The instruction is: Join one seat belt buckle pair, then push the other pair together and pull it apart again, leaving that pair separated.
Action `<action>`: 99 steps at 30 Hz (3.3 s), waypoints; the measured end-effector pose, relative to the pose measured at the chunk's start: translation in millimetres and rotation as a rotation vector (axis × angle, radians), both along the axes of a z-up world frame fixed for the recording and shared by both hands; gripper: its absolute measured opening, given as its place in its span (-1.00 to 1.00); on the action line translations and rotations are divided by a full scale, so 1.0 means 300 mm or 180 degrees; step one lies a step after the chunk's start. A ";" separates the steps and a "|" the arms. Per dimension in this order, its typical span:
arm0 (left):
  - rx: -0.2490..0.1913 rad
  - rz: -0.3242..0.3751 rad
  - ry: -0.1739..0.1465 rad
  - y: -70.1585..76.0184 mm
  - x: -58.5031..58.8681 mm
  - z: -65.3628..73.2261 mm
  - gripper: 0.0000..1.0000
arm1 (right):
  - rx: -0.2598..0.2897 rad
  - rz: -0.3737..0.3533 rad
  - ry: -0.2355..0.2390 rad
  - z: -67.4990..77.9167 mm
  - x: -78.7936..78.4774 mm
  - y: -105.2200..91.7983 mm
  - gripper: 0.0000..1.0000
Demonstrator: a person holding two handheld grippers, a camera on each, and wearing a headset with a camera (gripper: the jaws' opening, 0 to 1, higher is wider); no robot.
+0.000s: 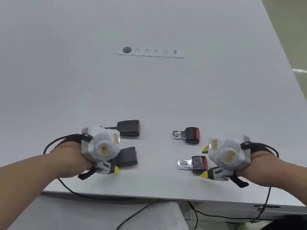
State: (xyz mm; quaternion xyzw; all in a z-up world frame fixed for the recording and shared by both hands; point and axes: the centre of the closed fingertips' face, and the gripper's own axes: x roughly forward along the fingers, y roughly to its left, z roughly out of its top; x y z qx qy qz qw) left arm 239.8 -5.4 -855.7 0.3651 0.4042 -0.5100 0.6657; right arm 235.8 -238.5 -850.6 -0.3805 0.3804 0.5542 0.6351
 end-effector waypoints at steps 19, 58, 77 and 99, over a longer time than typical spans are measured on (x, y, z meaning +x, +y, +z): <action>0.0162 -0.0685 0.0079 -0.011 -0.011 -0.007 -0.34 | -0.0098 0.0111 0.0295 -0.039 -0.002 0.005 -0.31; 0.0271 -0.0662 0.0201 -0.009 -0.019 -0.020 -0.35 | 0.0022 0.0095 0.0173 -0.034 -0.009 0.203 -0.32; 0.0285 -0.0690 0.0188 -0.011 -0.023 -0.024 -0.35 | 0.0128 0.0100 0.0175 -0.039 -0.013 0.361 -0.32; 0.0323 -0.0735 0.0195 -0.013 -0.028 -0.020 -0.35 | 0.0176 0.0160 0.0206 -0.037 -0.007 0.418 -0.32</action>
